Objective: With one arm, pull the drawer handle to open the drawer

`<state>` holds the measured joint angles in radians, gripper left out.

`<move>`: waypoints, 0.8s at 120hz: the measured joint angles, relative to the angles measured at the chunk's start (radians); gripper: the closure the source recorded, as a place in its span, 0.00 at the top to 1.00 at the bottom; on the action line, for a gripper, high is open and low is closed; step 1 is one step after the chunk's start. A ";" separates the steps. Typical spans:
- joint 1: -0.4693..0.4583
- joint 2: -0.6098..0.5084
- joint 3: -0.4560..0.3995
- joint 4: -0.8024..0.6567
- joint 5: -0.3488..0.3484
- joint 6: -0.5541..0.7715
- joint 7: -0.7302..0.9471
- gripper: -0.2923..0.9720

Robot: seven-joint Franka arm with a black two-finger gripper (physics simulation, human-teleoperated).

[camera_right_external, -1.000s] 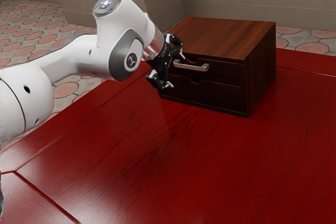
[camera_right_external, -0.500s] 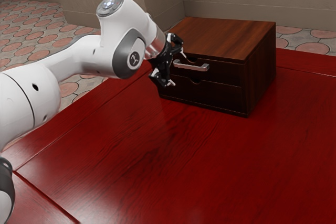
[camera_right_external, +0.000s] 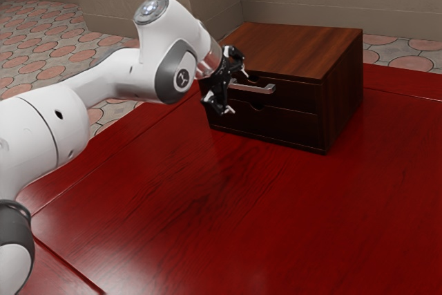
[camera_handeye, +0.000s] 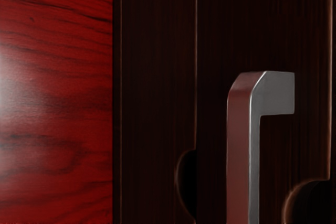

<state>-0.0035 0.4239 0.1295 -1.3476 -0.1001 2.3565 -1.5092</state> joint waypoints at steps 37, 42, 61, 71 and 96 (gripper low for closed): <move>0.011 0.025 -0.015 0.011 0.000 0.000 -0.001 0.77; 0.012 0.027 -0.015 0.011 0.000 0.000 -0.001 0.77; 0.022 0.042 -0.028 0.048 0.000 -0.002 -0.001 0.77; 0.039 0.051 -0.044 0.053 0.000 -0.005 -0.001 0.77; 0.045 0.054 -0.048 0.042 0.000 -0.007 -0.001 0.77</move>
<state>0.0419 0.4778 0.0813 -1.3052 -0.0997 2.3494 -1.5106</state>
